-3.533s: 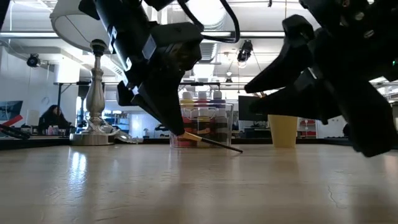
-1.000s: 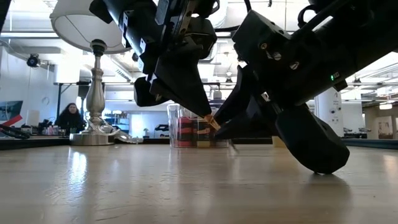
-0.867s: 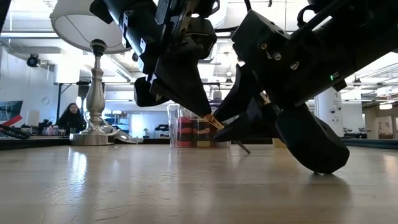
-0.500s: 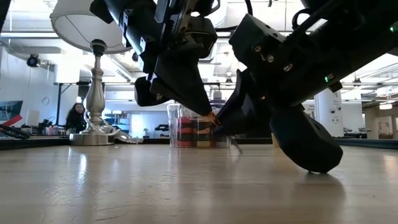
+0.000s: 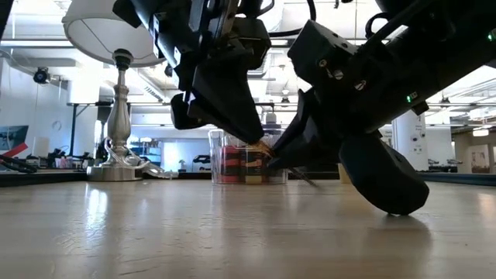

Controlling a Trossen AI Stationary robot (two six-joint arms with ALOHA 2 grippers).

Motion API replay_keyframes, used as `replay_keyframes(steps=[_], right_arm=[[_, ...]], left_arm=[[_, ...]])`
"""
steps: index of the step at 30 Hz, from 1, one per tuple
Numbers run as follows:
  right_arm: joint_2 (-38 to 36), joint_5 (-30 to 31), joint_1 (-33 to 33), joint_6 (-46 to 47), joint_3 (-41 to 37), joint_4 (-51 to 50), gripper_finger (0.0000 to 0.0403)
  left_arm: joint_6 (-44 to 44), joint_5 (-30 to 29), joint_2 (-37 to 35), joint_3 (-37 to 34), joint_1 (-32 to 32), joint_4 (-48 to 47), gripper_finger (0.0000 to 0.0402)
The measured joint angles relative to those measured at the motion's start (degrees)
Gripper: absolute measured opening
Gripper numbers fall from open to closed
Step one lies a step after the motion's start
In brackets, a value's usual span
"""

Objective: Pick & Place Paint Supplies
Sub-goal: Put the gold paint brush into the cup

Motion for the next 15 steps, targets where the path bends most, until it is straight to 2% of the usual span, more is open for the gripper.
replay_keyframes(steps=[3, 4, 6, 8, 11, 15], right_arm=[[-1.4, -0.2, -0.4, 5.1, 0.0, -4.4, 0.0009], [-2.4, 0.0, -0.8, 7.6, -0.1, -7.3, 0.0009], [-4.9, 1.1, -1.8, 13.3, -0.7, -14.4, 0.0009], [-8.4, 1.9, -3.1, 18.6, -2.0, -18.7, 0.0009], [-14.5, 2.9, -4.9, 21.6, -5.9, -20.4, 0.0009], [-25.5, 2.8, -7.1, 21.7, -11.4, -18.7, 0.0008]], left_arm=[[2.9, -2.1, -1.0, 1.2, 0.0, -6.2, 0.0086], [3.6, -5.0, -1.9, 1.3, 0.0, -8.9, 0.0097], [3.8, -14.7, -4.4, 1.2, -1.0, -15.5, 0.0115], [2.1, -27.5, -7.1, 0.9, -2.8, -20.4, 0.0129], [-1.1, -45.1, -10.7, -1.0, -6.5, -25.5, 0.0141], [-1.3, -58.7, -15.1, -5.7, -10.6, -22.8, 0.0143]])
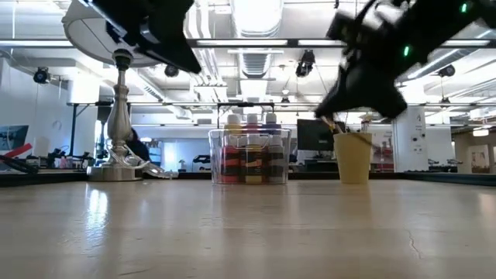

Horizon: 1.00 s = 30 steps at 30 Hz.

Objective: Pick & Place Paint Supplies
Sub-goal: Put the gold paint brush into the cup

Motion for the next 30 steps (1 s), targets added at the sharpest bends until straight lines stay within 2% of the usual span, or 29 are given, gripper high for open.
replay_keyframes(steps=[3, 5, 8, 12, 14, 17, 19, 21, 23, 26, 30], right_arm=[[-9.7, 0.0, -1.6, -1.9, -4.5, 5.2, 0.0008], [-16.6, -0.2, -2.6, -4.4, -8.1, 11.5, 0.0008], [-26.6, -2.4, -5.0, -9.1, -13.3, 23.1, 0.0008], [-36.4, -11.1, -11.7, -15.4, -20.5, 37.7, 0.0009], [-39.8, -14.1, -16.0, -16.7, -22.8, 41.8, 0.0009], [-43.5, -17.1, -22.5, -18.1, -25.0, 41.6, 0.0009], [-45.5, -18.2, -26.2, -18.8, -26.0, 41.5, 0.0009], [-46.9, -19.6, -29.7, -18.6, -26.3, 42.4, 0.0009], [-47.5, -22.8, -33.1, -17.1, -27.1, 42.8, 0.0009], [-46.4, -26.6, -37.4, -15.3, -27.7, 45.2, 0.0010], [-42.6, -26.8, -41.6, -14.8, -27.8, 47.1, 0.0010]], left_arm=[[0.2, -7.8, -2.3, -5.1, -1.7, 4.9, 0.0140], [1.7, -10.8, -3.6, -8.5, -2.1, 10.0, 0.0136], [7.4, -12.1, -5.3, -14.1, -2.0, 20.1, 0.0129], [23.3, -10.4, -6.5, -21.9, -0.9, 43.2, 0.0113], [34.6, -5.4, -6.7, -26.0, -0.1, 57.9, 0.0103], [48.6, 9.5, -6.6, -32.0, 1.9, 81.4, 0.0088], [55.2, 19.8, -6.6, -35.7, 3.6, 94.5, 0.0080], [59.1, 27.2, -6.7, -39.0, 5.7, 104.2, 0.0077], [60.7, 31.6, -6.7, -41.2, 8.1, 110.0, 0.0077], [58.5, 37.1, -6.8, -43.5, 11.7, 112.0, 0.0078], [50.0, 56.2, -6.8, -44.5, 17.7, 109.2, 0.0074]])
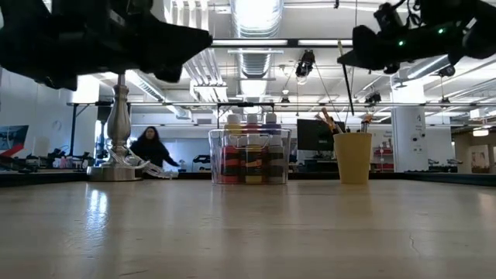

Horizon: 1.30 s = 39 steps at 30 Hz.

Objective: Pick & Place Paint Supplies
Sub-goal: Put the gold paint brush into the cup

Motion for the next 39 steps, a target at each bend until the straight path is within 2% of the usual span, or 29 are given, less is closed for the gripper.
replay_keyframes(steps=[2, 3, 9, 15, 28, 39], right_arm=[[1.9, -0.1, -1.1, 0.0, 0.0, 1.1, 0.0010], [2.8, -0.3, -1.6, 0.1, 0.0, 1.2, 0.0010], [7.6, 0.0, -3.3, 0.8, 0.0, 2.4, 0.0010], [11.1, 0.0, -5.0, 3.1, -0.3, 4.8, 0.0010], [16.7, 0.0, -5.4, 5.0, -6.8, 15.2, 0.0011], [24.6, 0.1, -6.1, 6.1, -6.8, 19.8, 0.0011]], left_arm=[[-3.6, 6.5, 0.0, 0.0, 2.5, -2.3, 0.0073], [-4.6, 7.5, 0.0, -0.1, 3.4, -3.5, 0.0073], [-6.1, 6.2, 0.0, -0.1, 4.8, -8.6, 0.0073], [-6.2, 6.1, 0.0, -0.1, 4.8, -8.7, 0.0076], [-6.2, 6.1, 0.0, -0.1, 4.7, -8.8, 0.0074], [-6.2, 6.0, 0.0, -0.1, 4.7, -9.2, 0.0074]])
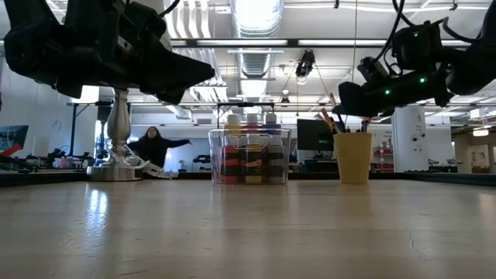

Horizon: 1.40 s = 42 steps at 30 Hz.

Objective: Pick & Place Paint Supplies
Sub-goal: Put the gold paint brush into the cup, then return to Home Position

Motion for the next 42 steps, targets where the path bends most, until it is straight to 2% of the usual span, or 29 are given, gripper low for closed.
replay_keyframes(steps=[11, 22, 27, 34, 37, 42], right_arm=[[4.2, 0.0, -0.2, 0.3, -0.2, 0.1, 0.0019], [2.1, -0.1, -0.2, -0.4, -0.1, -1.4, 0.0107], [-3.2, 0.0, 0.4, -2.7, -0.1, -1.5, 0.0142], [-16.6, -0.1, 5.5, -5.5, -0.1, -7.2, 0.0160], [-22.4, 0.6, 8.9, -7.1, 1.0, -14.7, 0.0151], [-29.7, 4.7, 16.4, -7.1, 6.7, -34.1, 0.0117]], left_arm=[[0.0, 0.0, 0.0, 0.0, 0.0, -0.5, 0.0074], [0.0, 0.0, 0.0, 0.0, 0.0, -0.5, 0.0074], [0.0, 0.0, 0.0, 0.0, 0.0, -0.5, 0.0074], [0.0, 0.0, 0.0, 0.0, 0.0, -0.5, 0.0074], [0.0, 0.0, 0.0, 0.0, 0.0, -0.5, 0.0074], [0.0, 0.0, 0.0, 0.0, 0.0, -0.5, 0.0074]])
